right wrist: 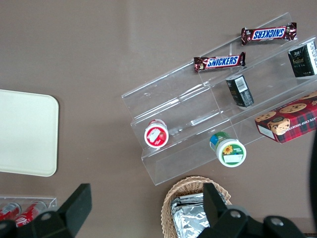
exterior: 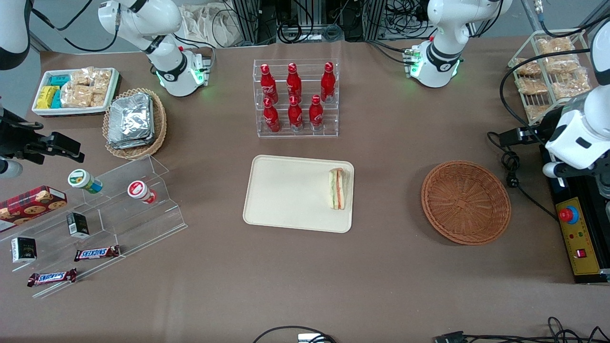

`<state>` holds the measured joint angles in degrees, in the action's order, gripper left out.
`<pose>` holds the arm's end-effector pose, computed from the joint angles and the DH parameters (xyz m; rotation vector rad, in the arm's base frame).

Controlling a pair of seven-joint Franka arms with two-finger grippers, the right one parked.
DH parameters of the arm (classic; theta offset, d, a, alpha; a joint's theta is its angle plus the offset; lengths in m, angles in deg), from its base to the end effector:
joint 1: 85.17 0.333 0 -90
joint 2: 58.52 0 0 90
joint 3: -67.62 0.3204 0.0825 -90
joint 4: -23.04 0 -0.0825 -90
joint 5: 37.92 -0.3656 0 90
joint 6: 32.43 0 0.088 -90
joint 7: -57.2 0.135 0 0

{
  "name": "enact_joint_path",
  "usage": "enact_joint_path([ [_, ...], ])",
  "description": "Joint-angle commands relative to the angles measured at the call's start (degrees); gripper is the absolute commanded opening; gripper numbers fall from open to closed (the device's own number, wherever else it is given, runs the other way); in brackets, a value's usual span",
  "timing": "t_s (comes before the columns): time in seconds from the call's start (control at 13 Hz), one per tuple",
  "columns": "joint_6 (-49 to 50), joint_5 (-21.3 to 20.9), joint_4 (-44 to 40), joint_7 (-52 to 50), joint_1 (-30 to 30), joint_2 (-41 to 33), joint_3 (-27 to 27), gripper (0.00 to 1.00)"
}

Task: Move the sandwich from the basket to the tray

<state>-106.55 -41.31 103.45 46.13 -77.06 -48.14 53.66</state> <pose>0.5492 -0.0351 0.5587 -3.0510 -0.1476 0.4312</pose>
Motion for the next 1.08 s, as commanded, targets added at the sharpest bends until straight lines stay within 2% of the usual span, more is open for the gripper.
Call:
enact_joint_path([
  [0.0,0.1,0.2,2.9,0.9,0.4,-2.4,-0.3,1.00],
  [0.38,-1.5,0.3,5.9,3.0,0.3,-5.5,2.2,1.00],
  [0.62,-4.5,0.4,7.8,6.8,-5.9,-7.5,11.1,1.00],
  [0.69,-5.2,0.6,8.3,6.7,-6.0,-8.3,11.3,1.00],
  [0.92,-15.8,0.8,20.0,6.8,-6.0,-15.3,11.2,1.00],
  [1.0,-15.9,1.3,19.8,6.7,-6.0,-15.1,11.0,1.00],
])
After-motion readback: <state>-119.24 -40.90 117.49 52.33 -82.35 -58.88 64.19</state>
